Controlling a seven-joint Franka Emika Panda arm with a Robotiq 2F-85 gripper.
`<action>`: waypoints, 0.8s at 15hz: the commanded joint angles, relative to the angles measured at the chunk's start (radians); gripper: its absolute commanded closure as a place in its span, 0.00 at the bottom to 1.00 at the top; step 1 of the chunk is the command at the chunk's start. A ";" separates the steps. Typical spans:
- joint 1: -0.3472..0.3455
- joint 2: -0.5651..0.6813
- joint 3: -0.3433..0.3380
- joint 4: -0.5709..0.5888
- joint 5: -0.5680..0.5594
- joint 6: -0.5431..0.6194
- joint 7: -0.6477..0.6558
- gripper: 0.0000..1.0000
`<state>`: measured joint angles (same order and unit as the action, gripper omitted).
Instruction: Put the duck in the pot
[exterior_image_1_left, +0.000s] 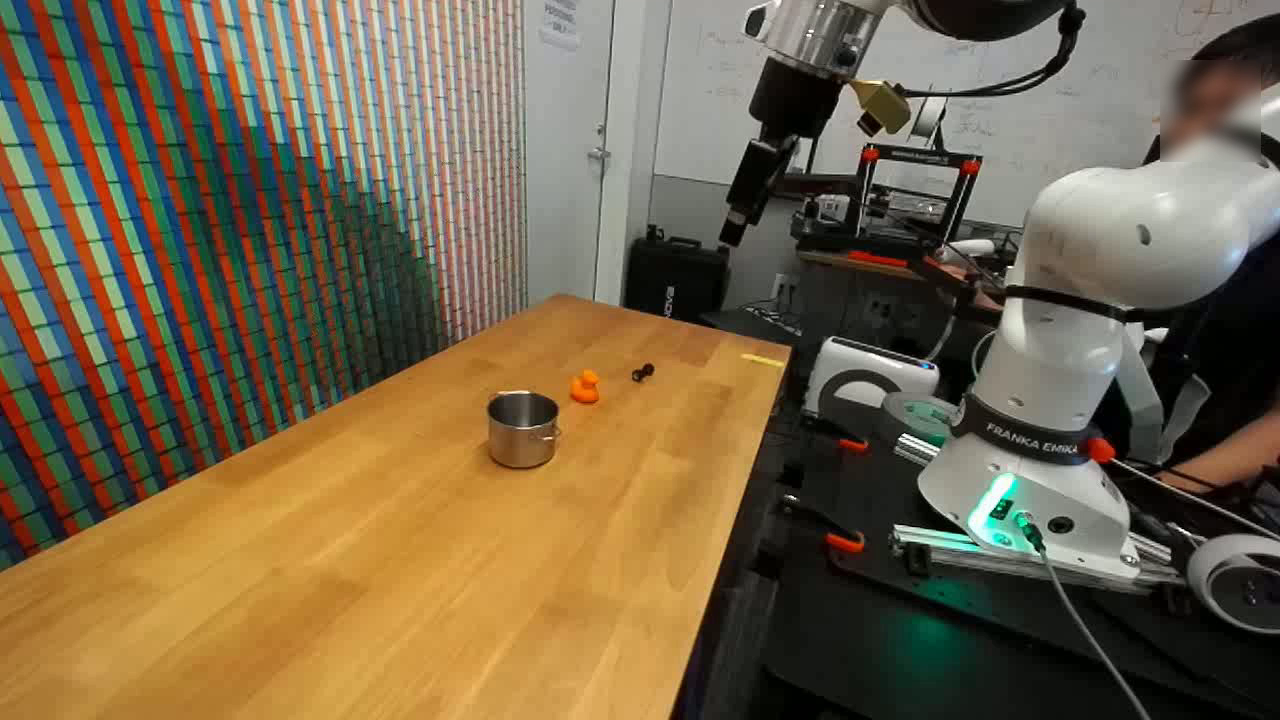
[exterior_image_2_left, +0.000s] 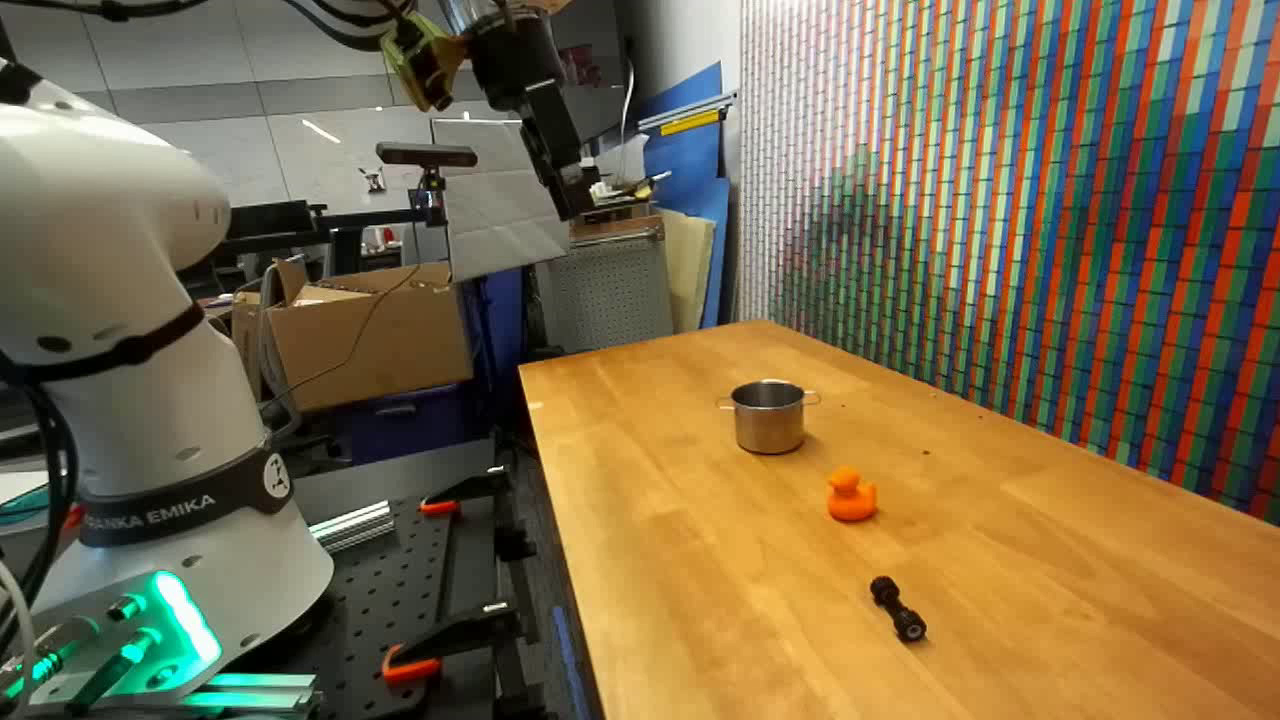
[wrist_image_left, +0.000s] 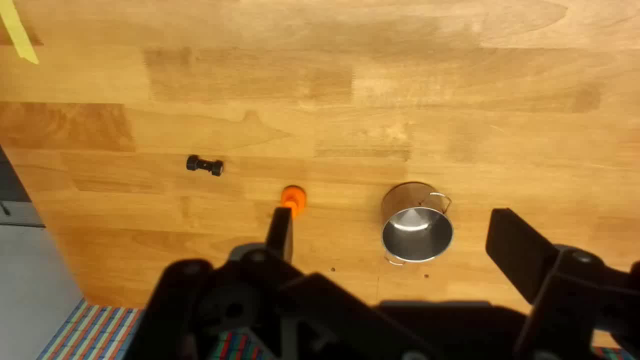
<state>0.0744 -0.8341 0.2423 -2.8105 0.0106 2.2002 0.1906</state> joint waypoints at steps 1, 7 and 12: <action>0.012 0.004 -0.012 -0.005 -0.012 -0.011 0.009 0.00; -0.077 0.157 -0.018 0.062 -0.081 0.106 0.031 0.00; -0.226 0.358 -0.030 0.155 -0.197 0.262 0.105 0.00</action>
<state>-0.0746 -0.6244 0.2259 -2.7416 -0.1118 2.3770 0.2391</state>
